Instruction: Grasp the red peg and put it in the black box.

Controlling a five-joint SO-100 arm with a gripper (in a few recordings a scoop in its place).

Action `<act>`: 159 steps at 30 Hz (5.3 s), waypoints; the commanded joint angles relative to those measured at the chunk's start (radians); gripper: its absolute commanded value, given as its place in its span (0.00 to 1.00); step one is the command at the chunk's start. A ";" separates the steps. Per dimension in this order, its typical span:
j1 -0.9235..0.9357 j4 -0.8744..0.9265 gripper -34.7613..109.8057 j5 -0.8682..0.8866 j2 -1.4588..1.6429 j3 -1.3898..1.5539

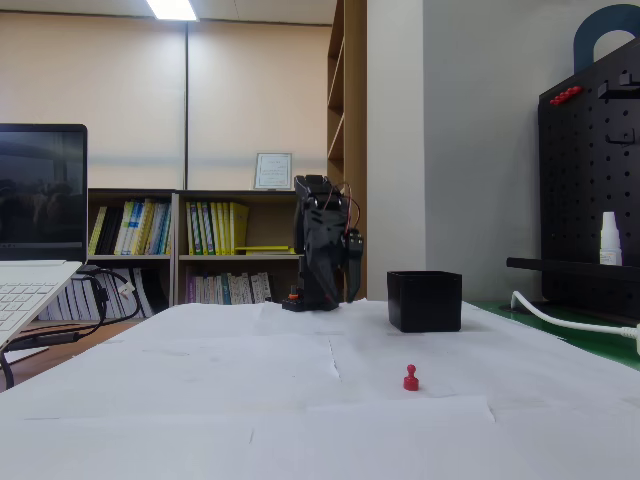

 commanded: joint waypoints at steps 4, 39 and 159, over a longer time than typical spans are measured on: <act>-0.011 -0.333 0.25 -0.081 0.075 -0.147; -0.066 -1.281 0.30 0.133 0.692 -0.114; -0.094 -0.907 0.38 0.227 1.042 0.640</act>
